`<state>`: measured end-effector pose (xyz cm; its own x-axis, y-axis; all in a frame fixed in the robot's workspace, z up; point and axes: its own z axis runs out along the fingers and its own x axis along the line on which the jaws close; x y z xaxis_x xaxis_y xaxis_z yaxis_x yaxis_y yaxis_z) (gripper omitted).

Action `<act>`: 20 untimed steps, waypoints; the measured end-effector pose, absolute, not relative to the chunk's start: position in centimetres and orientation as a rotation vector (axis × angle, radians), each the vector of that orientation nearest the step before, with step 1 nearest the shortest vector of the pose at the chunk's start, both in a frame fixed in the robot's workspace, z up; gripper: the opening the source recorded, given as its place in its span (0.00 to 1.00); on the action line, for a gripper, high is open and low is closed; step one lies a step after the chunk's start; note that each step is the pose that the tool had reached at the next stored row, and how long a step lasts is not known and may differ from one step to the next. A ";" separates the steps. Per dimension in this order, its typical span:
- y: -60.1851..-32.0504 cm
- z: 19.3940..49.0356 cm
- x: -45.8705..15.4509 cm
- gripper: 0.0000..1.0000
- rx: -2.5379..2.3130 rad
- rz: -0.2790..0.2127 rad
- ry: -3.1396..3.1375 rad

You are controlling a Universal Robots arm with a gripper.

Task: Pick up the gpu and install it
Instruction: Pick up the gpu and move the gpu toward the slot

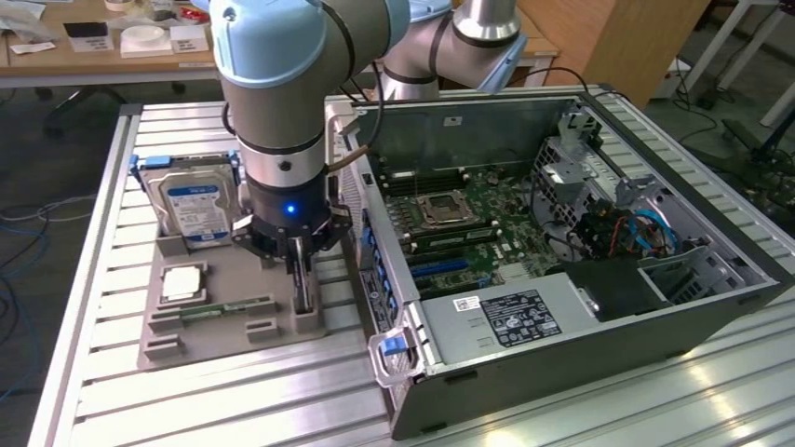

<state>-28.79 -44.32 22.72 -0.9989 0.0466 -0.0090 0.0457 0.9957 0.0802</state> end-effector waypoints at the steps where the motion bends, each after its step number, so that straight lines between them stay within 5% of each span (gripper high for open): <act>1: -44.3 22.9 -28.8 0.27 0.072 0.126 3.128; 20: -44.3 24.6 -28.8 0.27 0.068 0.139 3.128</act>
